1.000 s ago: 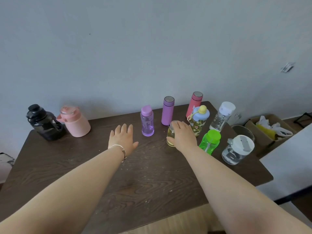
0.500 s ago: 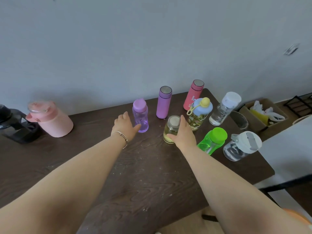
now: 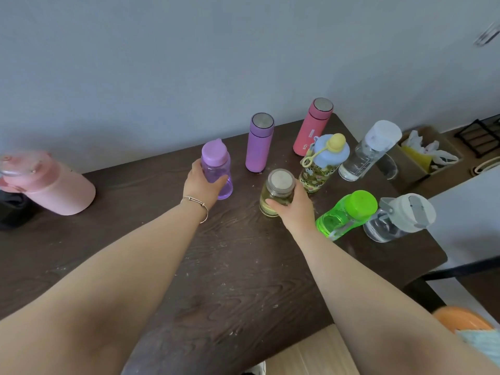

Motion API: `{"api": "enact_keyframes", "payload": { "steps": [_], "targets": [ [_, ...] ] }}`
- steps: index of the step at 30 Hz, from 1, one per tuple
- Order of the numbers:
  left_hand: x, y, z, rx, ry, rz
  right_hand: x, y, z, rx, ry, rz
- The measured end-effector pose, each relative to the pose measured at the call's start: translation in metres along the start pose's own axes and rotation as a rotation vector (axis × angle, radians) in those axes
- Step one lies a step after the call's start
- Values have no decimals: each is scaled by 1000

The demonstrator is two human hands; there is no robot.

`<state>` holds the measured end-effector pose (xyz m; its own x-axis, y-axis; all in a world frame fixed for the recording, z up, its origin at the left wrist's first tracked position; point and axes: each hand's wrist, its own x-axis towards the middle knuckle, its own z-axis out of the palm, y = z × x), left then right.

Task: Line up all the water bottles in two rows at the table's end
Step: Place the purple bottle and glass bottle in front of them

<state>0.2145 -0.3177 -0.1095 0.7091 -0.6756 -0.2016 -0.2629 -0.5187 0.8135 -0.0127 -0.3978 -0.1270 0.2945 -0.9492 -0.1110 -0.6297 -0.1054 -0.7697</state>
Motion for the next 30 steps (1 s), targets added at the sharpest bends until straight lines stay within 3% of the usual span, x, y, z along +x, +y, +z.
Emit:
{"api": "enact_keyframes", "payload": {
  "steps": [14,30],
  "targets": [
    [-6,4,2,-77,60,-23,1,-1,-3,6,25,-43],
    [-107,-24,-56,-102,220,-120,-50,-44,-11,22,-86,-190]
  ]
}}
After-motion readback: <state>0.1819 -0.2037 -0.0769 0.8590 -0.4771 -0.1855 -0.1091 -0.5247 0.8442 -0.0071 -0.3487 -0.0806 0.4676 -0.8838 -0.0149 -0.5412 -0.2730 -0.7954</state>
